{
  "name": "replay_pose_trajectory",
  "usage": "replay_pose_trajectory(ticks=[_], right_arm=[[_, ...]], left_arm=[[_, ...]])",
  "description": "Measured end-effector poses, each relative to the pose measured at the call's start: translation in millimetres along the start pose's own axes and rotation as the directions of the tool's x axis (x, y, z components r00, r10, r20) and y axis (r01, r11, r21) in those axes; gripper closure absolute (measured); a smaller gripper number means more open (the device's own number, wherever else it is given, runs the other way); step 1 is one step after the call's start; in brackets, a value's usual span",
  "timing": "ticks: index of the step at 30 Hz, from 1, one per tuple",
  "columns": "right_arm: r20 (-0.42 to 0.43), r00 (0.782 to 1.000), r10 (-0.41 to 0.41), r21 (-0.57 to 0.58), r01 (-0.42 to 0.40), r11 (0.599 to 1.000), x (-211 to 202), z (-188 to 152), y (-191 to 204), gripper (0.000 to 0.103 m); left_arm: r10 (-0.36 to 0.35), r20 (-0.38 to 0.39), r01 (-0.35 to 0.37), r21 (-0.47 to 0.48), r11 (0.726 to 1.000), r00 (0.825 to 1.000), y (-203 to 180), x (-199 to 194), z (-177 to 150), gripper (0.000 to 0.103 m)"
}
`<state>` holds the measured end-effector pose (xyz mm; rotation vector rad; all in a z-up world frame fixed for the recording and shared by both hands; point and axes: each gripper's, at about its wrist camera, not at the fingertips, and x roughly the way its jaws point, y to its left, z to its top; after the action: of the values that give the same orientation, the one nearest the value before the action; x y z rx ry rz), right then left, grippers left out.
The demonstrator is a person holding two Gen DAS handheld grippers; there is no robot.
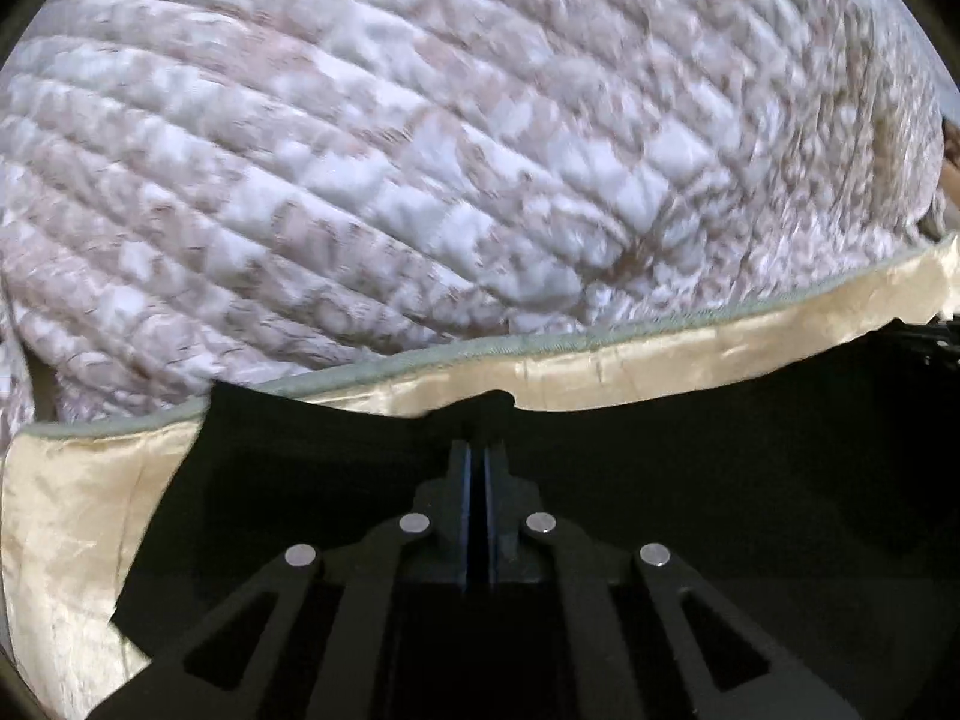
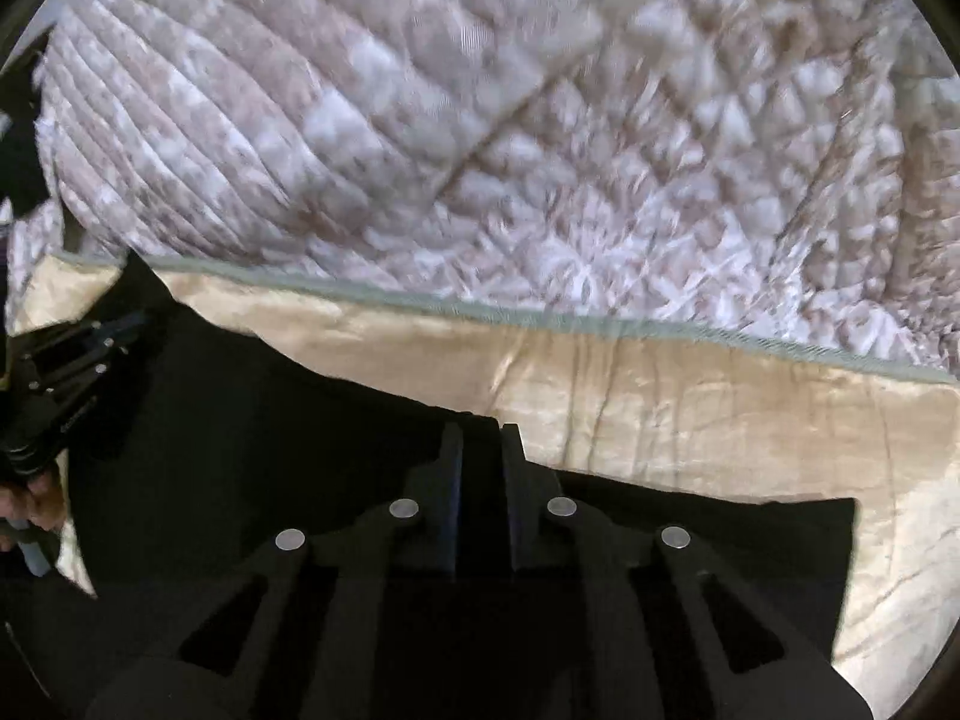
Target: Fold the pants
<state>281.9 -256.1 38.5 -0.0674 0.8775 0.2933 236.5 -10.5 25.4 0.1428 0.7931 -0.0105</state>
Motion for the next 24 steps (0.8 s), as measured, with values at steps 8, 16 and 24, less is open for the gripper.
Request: replay_pose_trajectory(ticks=[8,16,24], right_arm=[[0.186,0.98,0.073,0.016,-0.078,0.997,-118,-48,15,0.093],[0.178,0.974,0.139,0.098,-0.158,0.983,-189,-162,50,0.093],[0.031,0.985,0.169,0.299,-0.17,0.939,-171,-261,45,0.086]], left_arm=[[-0.082,0.196,0.106,-0.113,0.988,0.977,19,-126,-36,0.099],[-0.157,0.191,0.191,-0.177,0.965,0.969,18,-205,-144,0.099],[-0.196,-0.023,0.185,-0.232,0.955,0.98,6,-199,-237,0.095]])
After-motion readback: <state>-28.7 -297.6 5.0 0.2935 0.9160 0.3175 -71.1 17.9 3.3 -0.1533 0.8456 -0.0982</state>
